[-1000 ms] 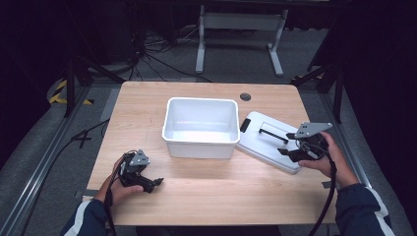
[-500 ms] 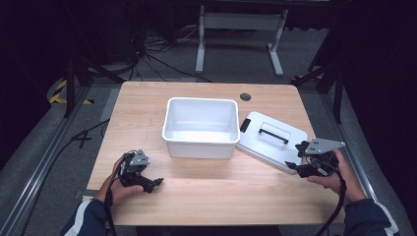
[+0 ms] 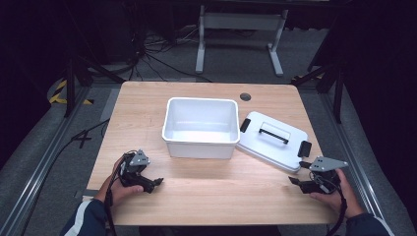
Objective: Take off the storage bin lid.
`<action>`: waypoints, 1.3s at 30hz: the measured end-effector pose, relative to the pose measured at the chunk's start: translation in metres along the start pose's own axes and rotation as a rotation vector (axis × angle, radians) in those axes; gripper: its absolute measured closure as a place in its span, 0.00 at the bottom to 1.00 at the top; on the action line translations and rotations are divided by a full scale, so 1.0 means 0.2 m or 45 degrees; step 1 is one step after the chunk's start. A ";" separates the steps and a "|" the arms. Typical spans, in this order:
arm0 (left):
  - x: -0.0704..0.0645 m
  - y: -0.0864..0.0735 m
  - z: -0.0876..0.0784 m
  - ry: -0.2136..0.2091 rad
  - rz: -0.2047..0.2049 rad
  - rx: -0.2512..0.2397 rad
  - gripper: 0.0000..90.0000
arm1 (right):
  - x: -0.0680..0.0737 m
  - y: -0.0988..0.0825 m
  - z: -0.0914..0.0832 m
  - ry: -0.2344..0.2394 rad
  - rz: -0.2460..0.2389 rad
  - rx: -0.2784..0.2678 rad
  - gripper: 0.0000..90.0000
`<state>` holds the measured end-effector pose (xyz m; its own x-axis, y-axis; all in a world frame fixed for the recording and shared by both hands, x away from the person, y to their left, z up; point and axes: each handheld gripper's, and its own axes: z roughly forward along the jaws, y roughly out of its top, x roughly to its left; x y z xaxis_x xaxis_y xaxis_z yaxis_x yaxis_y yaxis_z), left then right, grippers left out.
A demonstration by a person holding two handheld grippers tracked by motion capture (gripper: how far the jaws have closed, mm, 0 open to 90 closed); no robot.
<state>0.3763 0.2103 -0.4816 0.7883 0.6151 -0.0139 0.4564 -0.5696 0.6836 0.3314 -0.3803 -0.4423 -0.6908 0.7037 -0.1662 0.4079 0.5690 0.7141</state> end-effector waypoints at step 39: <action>0.00 0.00 0.00 -0.001 -0.008 0.001 0.00 | -0.03 -0.15 0.04 0.050 0.187 -0.031 0.26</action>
<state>0.3768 0.2096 -0.4815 0.7858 0.6183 -0.0186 0.4617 -0.5663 0.6827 0.3283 -0.3987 -0.4675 -0.6478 0.7611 -0.0320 0.4921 0.4502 0.7451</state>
